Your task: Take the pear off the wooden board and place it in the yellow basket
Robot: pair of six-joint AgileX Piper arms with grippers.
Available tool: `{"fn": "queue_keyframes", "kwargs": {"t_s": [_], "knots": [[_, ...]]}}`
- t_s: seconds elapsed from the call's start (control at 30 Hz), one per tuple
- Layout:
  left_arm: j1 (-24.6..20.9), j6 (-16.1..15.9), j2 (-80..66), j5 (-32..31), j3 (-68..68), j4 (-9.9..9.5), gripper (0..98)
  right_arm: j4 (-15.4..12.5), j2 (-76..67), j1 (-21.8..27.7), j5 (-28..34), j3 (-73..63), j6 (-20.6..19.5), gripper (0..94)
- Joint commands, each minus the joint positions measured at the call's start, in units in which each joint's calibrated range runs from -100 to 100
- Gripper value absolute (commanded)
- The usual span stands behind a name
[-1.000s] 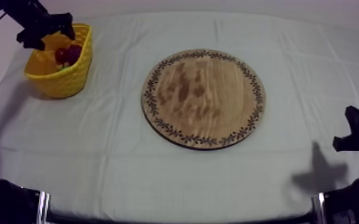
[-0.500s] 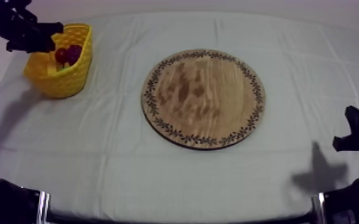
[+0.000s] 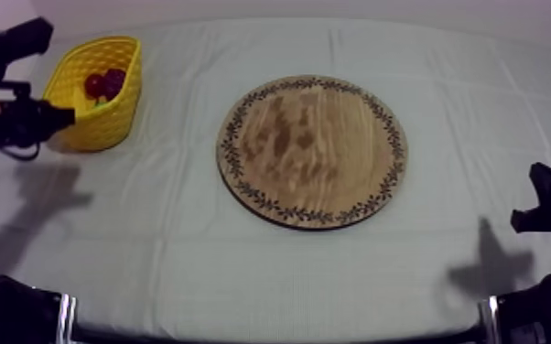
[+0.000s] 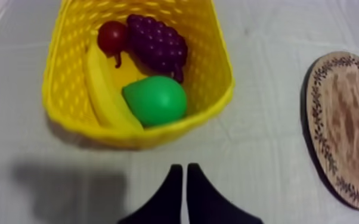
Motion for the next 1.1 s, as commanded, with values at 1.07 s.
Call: {"fn": "queue_keyframes", "kwargs": {"t_s": [1.07], "knots": [[-6.5,1.3,-63.8,9.1,28.0,-4.39,0.0,0.0,0.0,0.0,0.0,0.0,0.0,0.3]]}}
